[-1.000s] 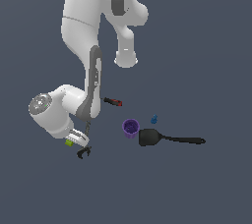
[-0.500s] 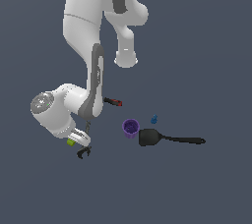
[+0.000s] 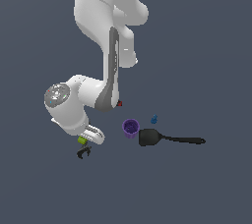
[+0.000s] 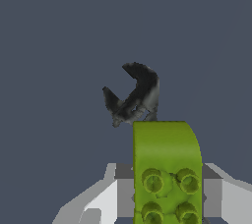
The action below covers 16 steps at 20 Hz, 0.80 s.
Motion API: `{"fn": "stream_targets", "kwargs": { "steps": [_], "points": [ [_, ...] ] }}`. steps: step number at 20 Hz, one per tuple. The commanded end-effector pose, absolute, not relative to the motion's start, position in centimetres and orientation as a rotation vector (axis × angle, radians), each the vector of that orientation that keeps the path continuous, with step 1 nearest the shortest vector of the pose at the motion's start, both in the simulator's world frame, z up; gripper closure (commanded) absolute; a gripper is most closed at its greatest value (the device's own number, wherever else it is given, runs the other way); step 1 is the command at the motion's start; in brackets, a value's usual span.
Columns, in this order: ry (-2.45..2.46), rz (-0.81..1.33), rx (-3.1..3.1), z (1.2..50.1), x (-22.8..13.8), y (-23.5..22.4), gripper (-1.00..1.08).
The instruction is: Pick up a designated object from a clutter of objects.
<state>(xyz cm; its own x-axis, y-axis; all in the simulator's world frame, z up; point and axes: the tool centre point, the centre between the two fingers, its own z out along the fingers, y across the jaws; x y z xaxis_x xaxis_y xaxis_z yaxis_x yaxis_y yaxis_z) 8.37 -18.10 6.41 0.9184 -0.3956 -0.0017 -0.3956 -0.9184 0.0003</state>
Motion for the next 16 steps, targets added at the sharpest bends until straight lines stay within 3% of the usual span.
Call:
{"fn": "stream_targets", "kwargs": {
  "steps": [1, 16],
  "points": [
    [0.632, 0.001, -3.077, 8.2, 8.7, -15.4, 1.08],
    [0.634, 0.0, -3.078, 19.4, 10.6, 0.4, 1.08]
  ]
}}
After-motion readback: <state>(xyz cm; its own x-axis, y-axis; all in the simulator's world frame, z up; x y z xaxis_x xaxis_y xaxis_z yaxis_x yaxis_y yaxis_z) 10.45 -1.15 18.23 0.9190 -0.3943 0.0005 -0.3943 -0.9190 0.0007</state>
